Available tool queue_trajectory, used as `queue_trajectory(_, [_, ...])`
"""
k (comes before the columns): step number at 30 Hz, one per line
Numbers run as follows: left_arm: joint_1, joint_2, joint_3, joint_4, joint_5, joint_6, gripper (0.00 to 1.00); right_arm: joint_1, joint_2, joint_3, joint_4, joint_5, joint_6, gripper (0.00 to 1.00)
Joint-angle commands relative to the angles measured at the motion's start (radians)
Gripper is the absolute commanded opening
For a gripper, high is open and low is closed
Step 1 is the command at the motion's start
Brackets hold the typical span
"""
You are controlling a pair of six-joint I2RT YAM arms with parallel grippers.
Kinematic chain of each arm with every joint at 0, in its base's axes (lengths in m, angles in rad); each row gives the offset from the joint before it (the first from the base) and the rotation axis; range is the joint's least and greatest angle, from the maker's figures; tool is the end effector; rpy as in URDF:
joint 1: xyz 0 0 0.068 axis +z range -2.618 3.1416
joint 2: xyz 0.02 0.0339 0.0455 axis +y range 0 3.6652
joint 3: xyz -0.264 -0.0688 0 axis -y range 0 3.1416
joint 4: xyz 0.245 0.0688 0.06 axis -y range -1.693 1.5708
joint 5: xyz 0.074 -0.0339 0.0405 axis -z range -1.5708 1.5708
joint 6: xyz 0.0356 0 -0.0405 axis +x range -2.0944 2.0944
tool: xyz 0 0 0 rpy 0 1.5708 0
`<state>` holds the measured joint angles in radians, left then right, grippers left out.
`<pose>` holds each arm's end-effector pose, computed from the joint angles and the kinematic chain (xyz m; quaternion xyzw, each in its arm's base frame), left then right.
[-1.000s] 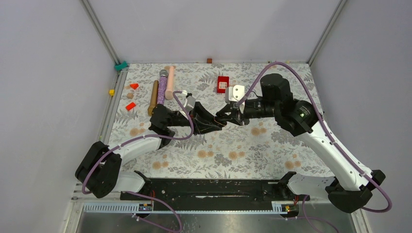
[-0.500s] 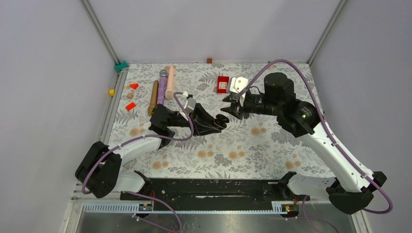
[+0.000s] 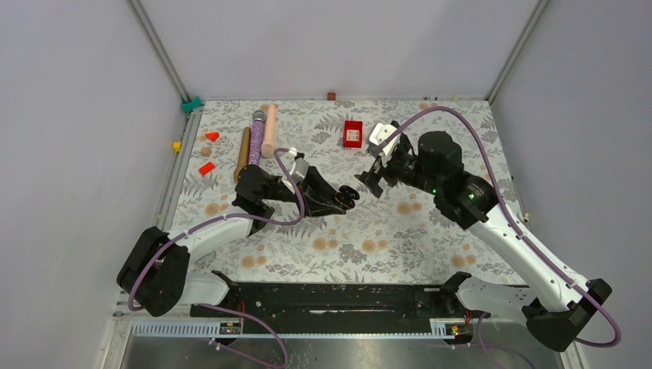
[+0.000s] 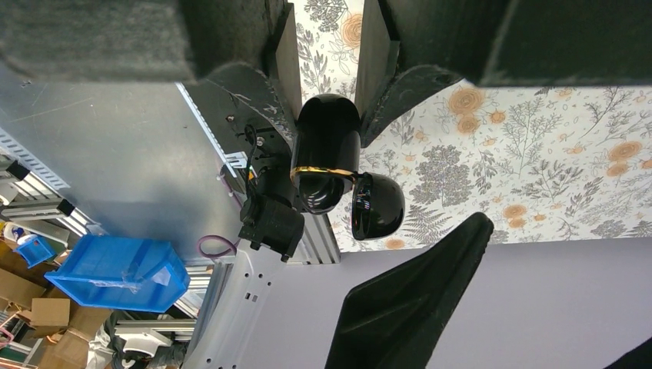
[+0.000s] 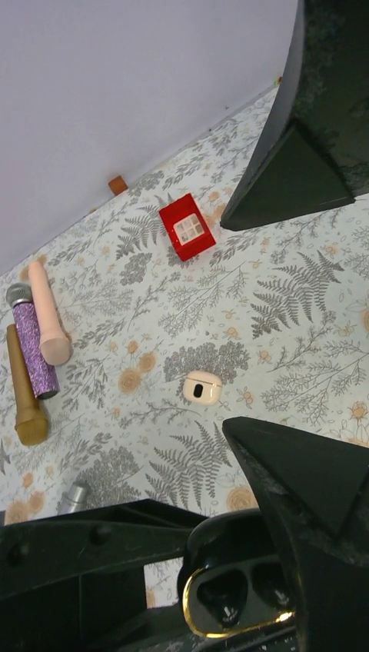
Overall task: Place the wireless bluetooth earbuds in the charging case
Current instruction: Close the charging case.
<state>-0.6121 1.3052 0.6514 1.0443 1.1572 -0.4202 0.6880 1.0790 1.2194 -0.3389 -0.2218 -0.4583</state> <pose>0.1968 -0.1780 0.3005 0.4969 0.4202 -0.6080 0.4548 0.1774 0.1560 0.4185 -0.4759 0.6080 0.1572 0.6157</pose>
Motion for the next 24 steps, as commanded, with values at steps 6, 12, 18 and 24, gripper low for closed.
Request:
queue_trajectory(6, [0.014, -0.015, 0.051, 0.002, 0.069, 0.055, 0.01, -0.004, -0.09, -0.108, 0.183, 0.078, 0.046, 1.0])
queue_trajectory(12, [0.015, -0.018, 0.048, -0.003, 0.061, 0.063, 0.0, -0.005, -0.095, -0.154, 0.203, 0.021, 0.052, 1.0])
queue_trajectory(18, [0.015, -0.024, 0.044, -0.004, 0.053, 0.063, 0.0, -0.004, -0.1, -0.156, 0.162, -0.103, 0.029, 0.99])
queue_trajectory(24, [0.016, -0.021, 0.047, 0.0, 0.044, 0.057, 0.0, -0.004, -0.107, -0.162, 0.158, -0.13, 0.018, 1.0])
